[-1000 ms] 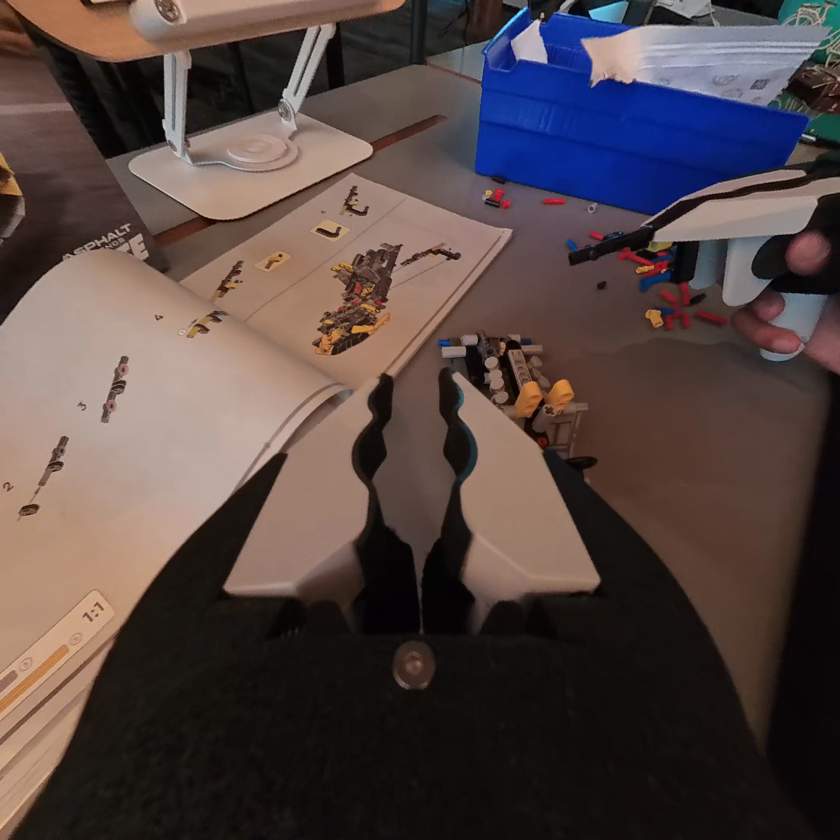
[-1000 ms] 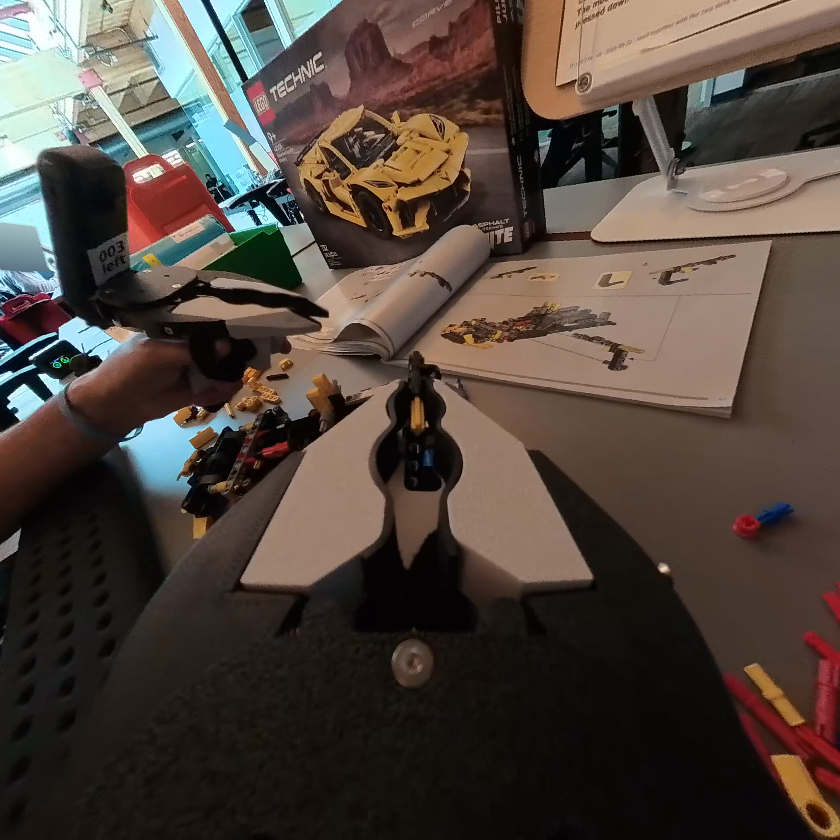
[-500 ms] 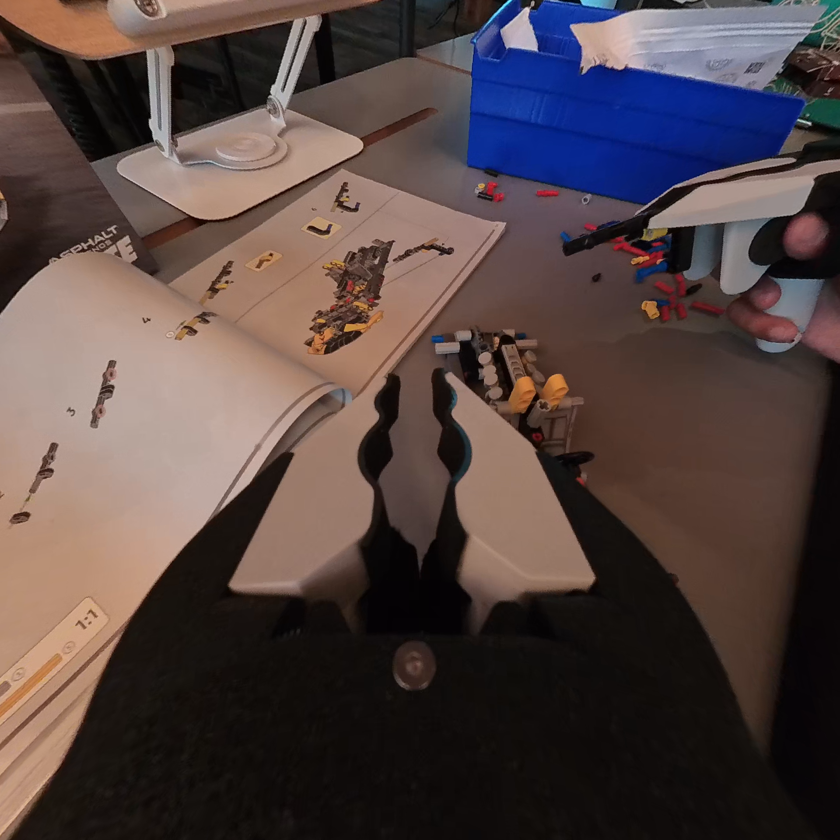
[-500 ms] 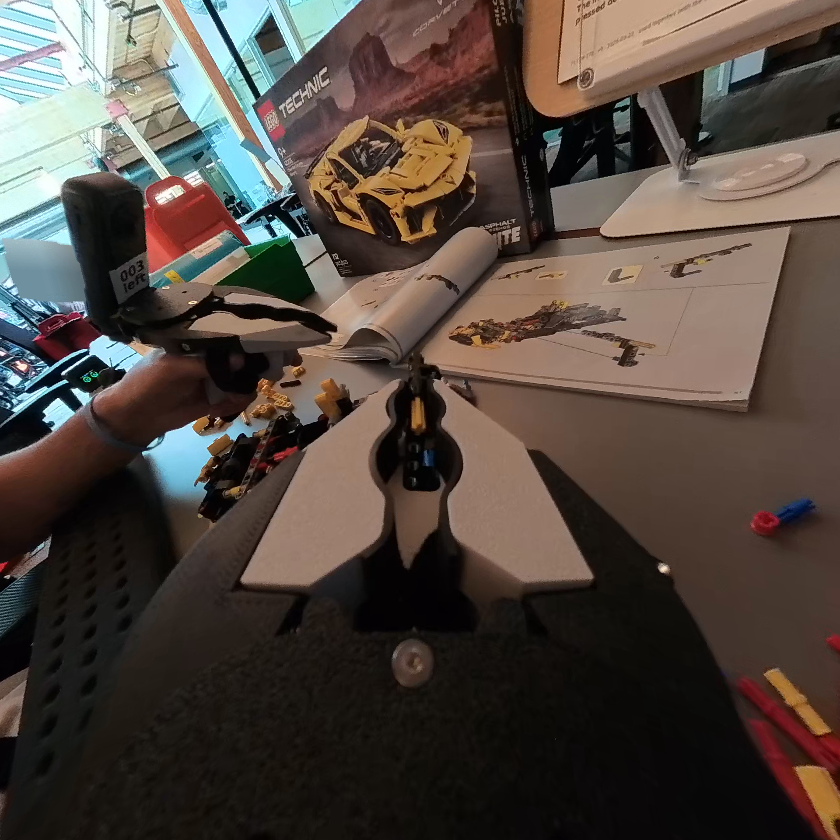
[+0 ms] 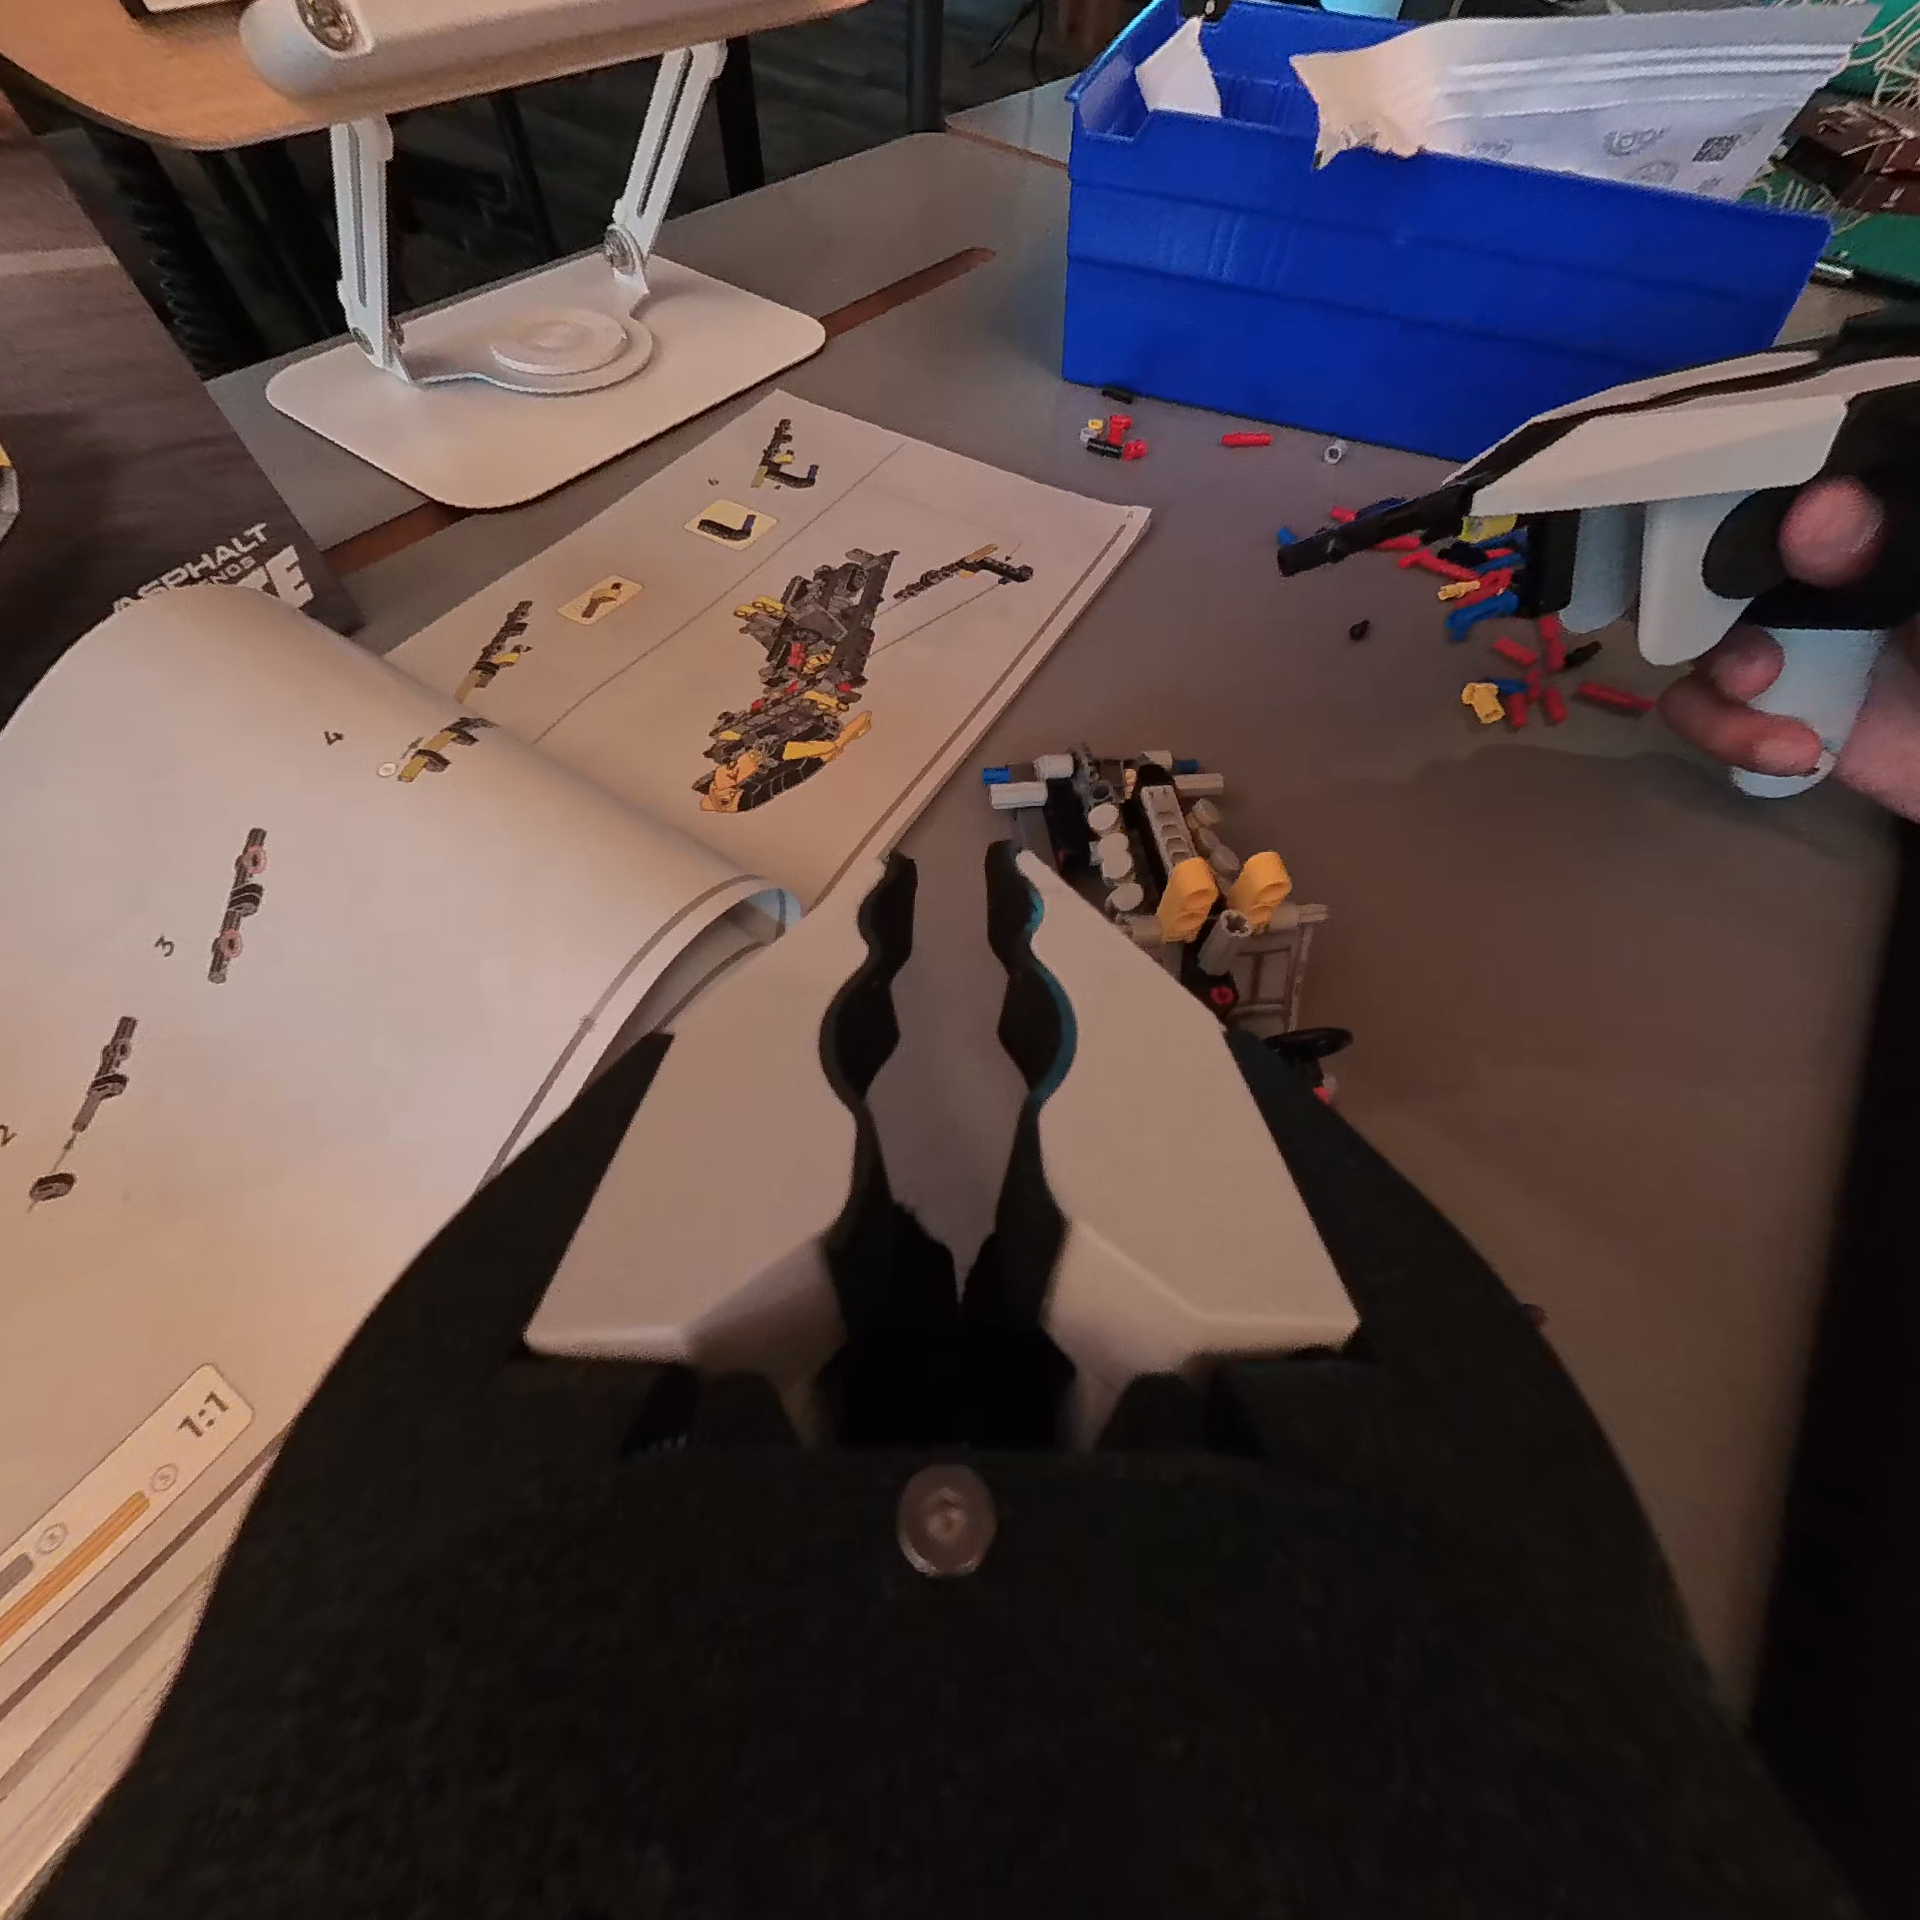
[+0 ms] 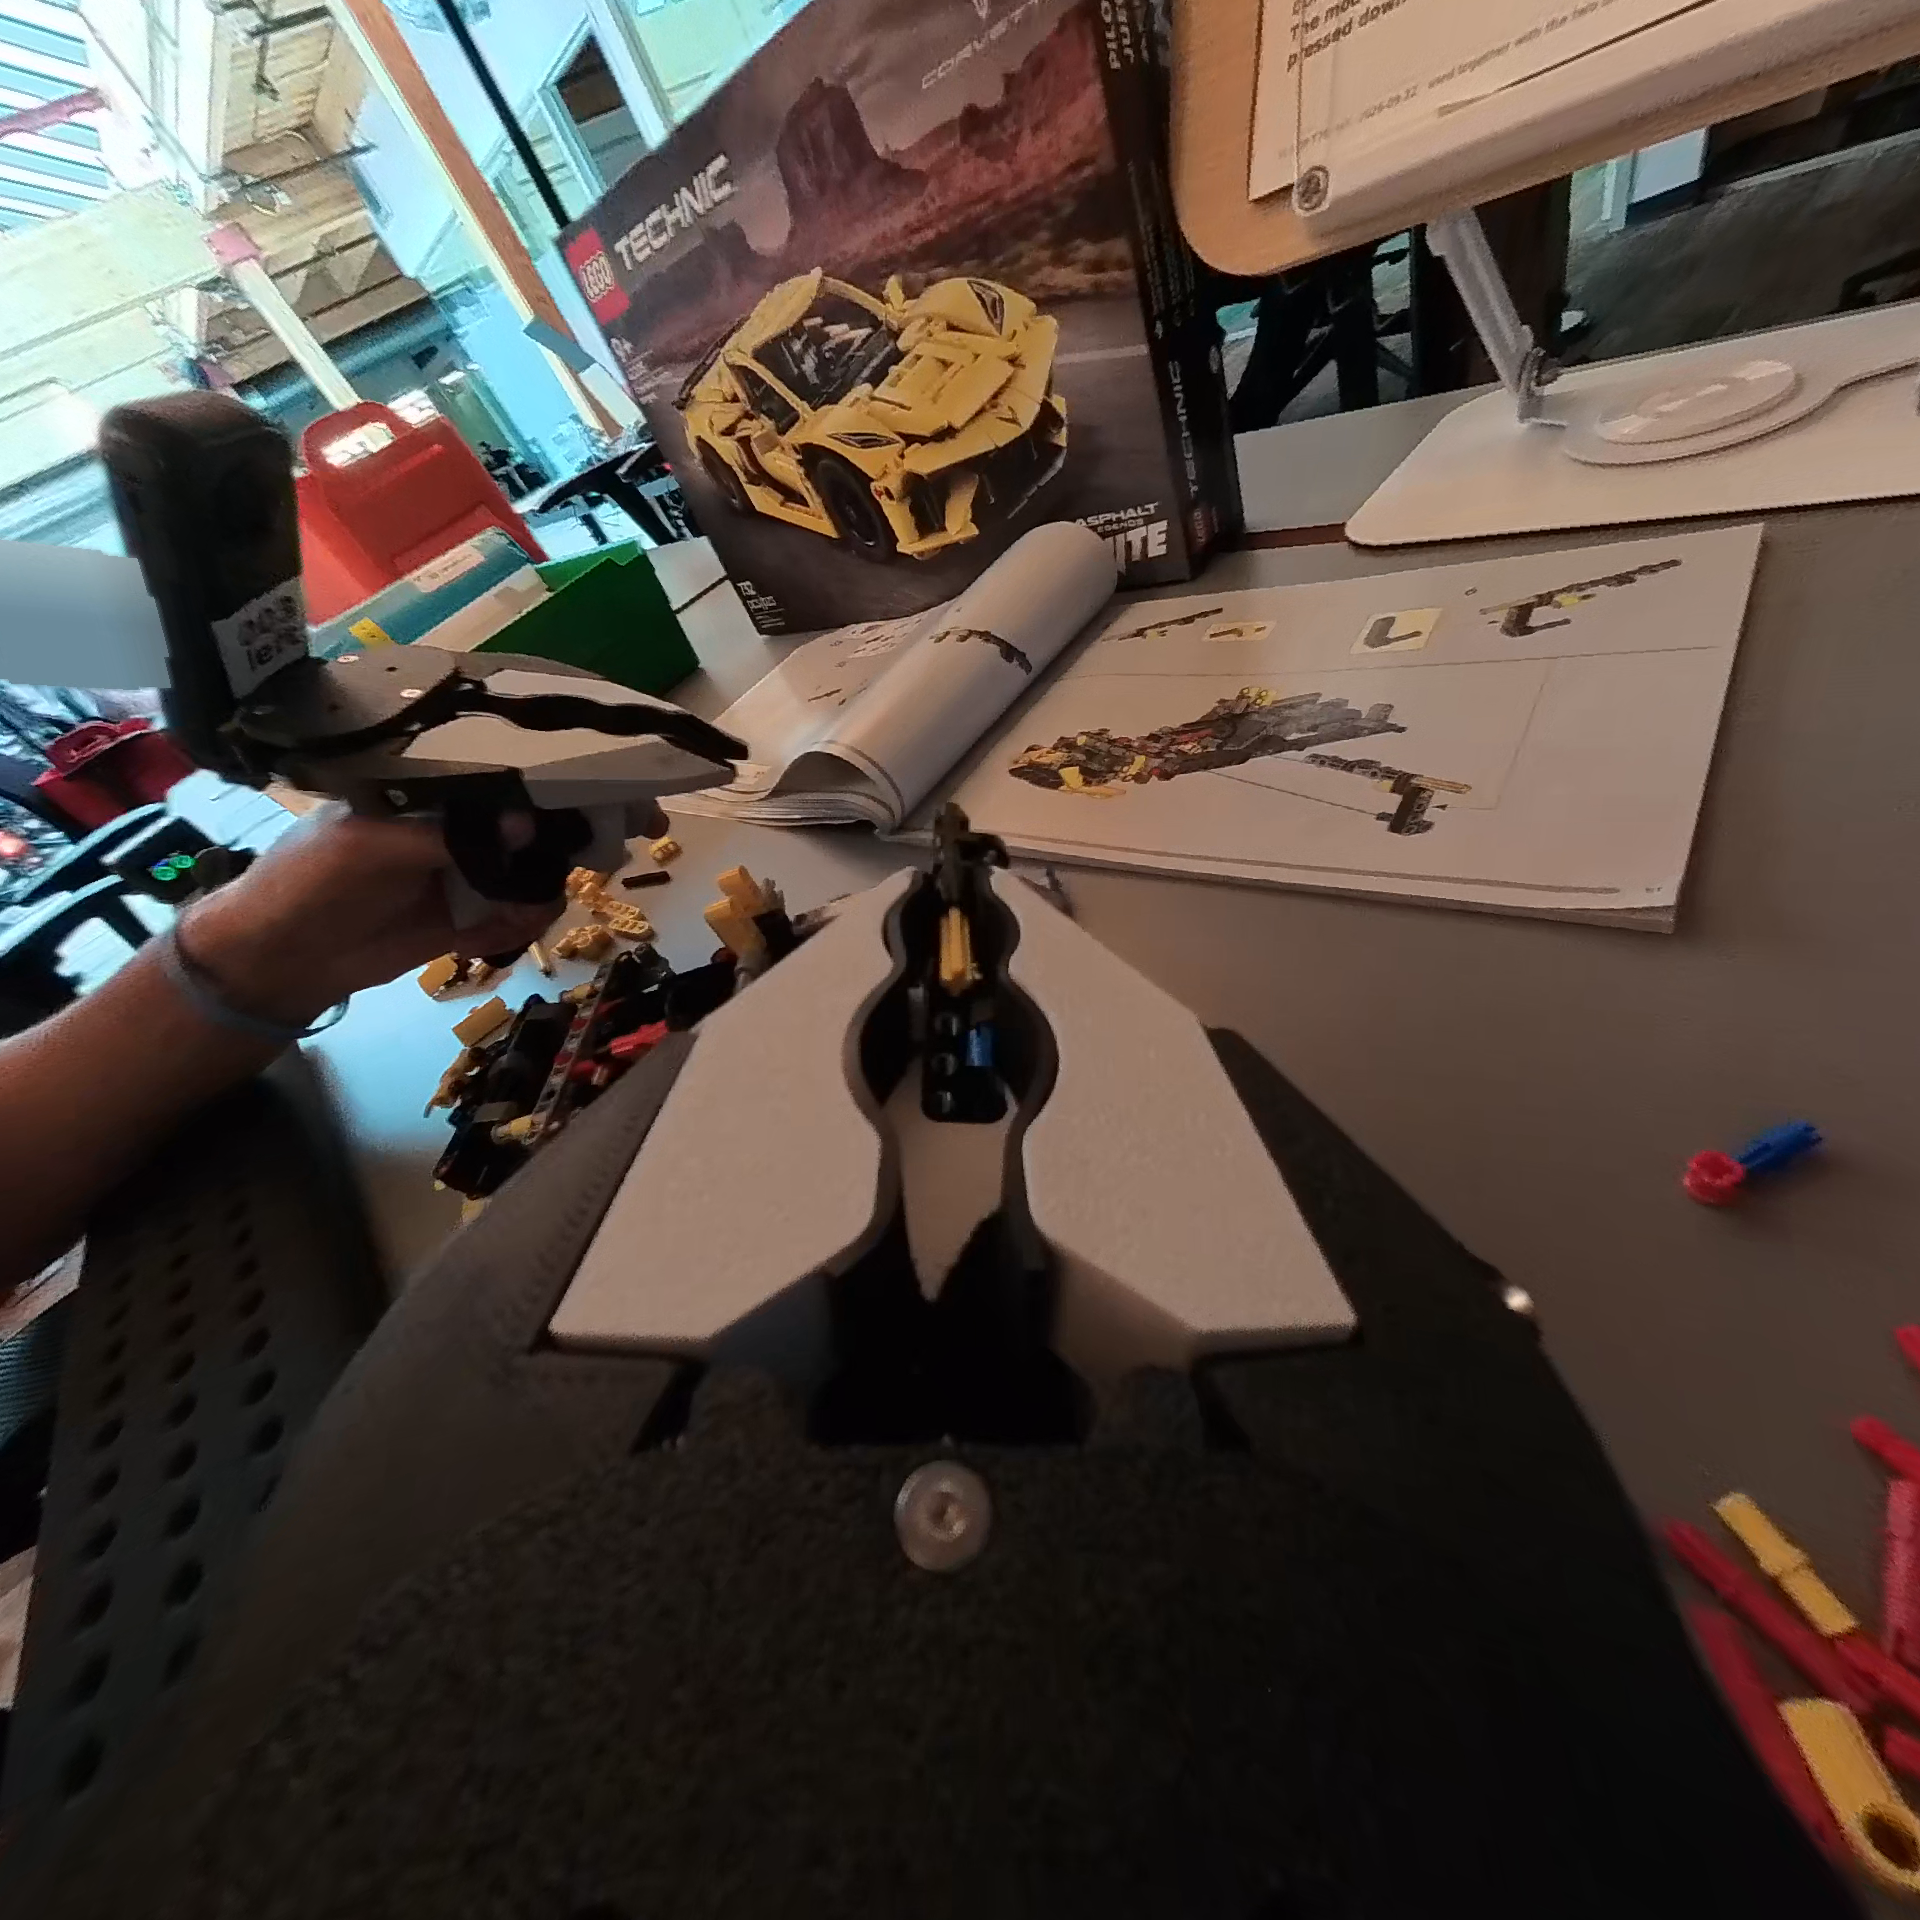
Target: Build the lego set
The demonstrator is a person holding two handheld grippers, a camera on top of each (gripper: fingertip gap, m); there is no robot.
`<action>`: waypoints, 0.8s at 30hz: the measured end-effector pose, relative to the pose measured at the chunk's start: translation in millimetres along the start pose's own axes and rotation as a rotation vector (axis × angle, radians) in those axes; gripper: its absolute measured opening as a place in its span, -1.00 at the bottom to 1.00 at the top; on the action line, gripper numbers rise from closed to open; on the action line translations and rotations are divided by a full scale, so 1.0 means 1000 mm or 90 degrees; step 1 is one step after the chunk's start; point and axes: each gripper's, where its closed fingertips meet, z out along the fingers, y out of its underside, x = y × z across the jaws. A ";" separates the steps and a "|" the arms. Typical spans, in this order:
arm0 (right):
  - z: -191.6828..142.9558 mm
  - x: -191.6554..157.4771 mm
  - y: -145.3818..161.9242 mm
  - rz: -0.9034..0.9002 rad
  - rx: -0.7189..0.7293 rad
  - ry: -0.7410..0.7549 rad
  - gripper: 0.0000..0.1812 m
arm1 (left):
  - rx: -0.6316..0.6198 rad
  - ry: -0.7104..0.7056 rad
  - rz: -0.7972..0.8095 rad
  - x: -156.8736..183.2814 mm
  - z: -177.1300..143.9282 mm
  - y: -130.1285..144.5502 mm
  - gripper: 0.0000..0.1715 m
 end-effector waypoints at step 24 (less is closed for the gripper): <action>0.028 0.045 -0.014 -0.072 -0.050 0.099 -0.93 | 0.033 0.055 -0.084 -0.021 -0.005 -0.001 -0.75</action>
